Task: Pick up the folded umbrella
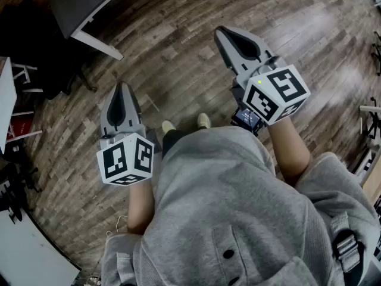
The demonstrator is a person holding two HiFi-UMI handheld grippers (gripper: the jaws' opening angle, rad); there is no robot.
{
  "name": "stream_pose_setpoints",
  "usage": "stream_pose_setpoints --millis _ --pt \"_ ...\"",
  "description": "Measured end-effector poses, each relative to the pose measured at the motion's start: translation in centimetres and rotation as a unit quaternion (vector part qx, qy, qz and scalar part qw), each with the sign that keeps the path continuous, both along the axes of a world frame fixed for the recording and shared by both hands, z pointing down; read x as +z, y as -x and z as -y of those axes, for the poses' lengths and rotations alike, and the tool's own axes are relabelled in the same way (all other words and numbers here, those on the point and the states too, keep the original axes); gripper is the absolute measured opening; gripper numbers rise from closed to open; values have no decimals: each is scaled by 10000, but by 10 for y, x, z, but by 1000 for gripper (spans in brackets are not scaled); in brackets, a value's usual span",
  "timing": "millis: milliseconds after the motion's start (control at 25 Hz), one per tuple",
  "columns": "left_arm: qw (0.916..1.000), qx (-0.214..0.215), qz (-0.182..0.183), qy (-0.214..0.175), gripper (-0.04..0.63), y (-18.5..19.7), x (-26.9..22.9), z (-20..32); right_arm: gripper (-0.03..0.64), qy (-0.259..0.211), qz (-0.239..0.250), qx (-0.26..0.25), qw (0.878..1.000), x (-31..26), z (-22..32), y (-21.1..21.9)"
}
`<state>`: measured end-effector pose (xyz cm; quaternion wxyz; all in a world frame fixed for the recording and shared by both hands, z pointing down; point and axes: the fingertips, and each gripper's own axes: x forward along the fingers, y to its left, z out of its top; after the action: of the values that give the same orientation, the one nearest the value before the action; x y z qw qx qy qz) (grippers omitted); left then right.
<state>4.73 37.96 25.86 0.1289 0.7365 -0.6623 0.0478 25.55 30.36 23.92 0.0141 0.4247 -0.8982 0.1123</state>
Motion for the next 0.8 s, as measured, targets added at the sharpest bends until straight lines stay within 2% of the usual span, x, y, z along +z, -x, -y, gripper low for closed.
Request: stream_pose_setpoints --millis 280,640,800 --pt "9992 -345 182 117 14 4 -6 6 25 30 -27 -81 10000 -2 2 12" --pt "9990 -432 104 80 14 -2 -15 4 25 168 237 -186 9994 -5 -1 21" --pt "9984 -509 150 177 14 0 -12 0 25 179 212 -283 9992 -4 0 27"
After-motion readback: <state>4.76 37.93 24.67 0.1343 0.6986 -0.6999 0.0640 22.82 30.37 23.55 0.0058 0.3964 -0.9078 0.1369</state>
